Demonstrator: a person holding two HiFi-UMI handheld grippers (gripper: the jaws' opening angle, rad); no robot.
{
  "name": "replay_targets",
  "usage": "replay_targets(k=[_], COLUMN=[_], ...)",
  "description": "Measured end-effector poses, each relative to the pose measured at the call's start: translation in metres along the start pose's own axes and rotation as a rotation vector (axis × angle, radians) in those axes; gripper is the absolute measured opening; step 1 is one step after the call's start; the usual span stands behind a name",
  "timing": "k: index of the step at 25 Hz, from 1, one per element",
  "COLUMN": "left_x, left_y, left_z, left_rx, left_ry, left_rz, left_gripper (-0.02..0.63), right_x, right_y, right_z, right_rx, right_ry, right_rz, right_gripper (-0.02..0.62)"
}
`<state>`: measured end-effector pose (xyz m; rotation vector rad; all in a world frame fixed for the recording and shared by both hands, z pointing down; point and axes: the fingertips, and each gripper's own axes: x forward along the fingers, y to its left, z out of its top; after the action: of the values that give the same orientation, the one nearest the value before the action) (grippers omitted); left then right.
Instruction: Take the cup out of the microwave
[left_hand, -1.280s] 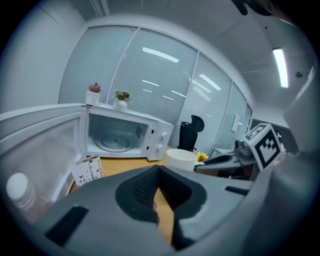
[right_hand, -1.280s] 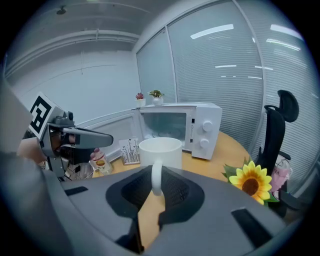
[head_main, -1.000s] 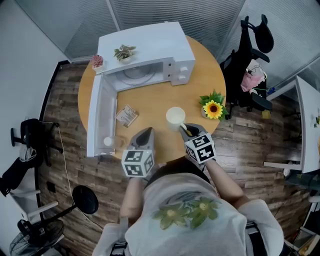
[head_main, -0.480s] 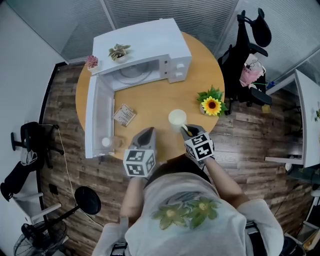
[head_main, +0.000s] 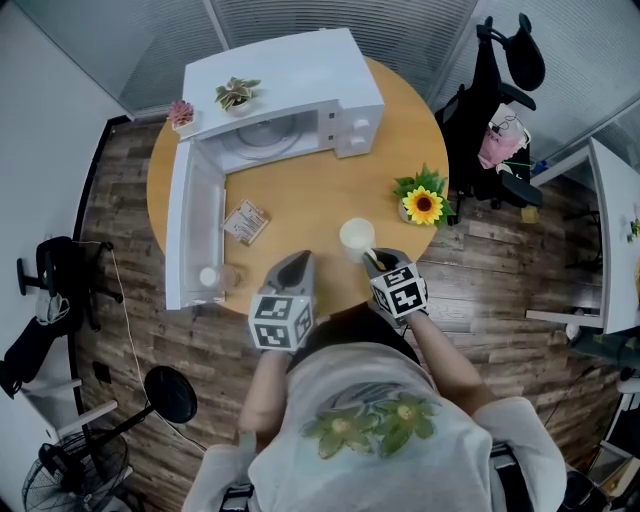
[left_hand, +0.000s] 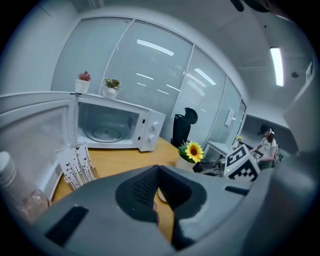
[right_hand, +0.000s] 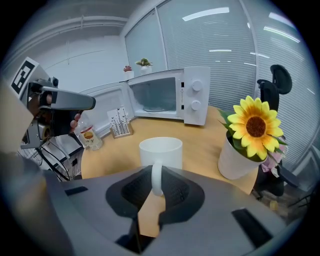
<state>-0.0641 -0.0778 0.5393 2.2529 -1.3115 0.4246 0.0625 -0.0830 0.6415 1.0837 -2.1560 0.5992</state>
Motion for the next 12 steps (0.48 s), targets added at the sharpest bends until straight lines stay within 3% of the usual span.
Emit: replay_targets(k=[12], left_x=[0.0], left_y=[-0.008], left_z=[-0.008], left_rx=[0.003], left_ry=[0.003], left_rz=[-0.008], left_gripper=[0.003], right_x=[0.002], right_y=[-0.001], right_z=[-0.028], right_rx=[-0.043], right_ry=[0.111], right_rz=[-0.012], right_gripper=[0.061])
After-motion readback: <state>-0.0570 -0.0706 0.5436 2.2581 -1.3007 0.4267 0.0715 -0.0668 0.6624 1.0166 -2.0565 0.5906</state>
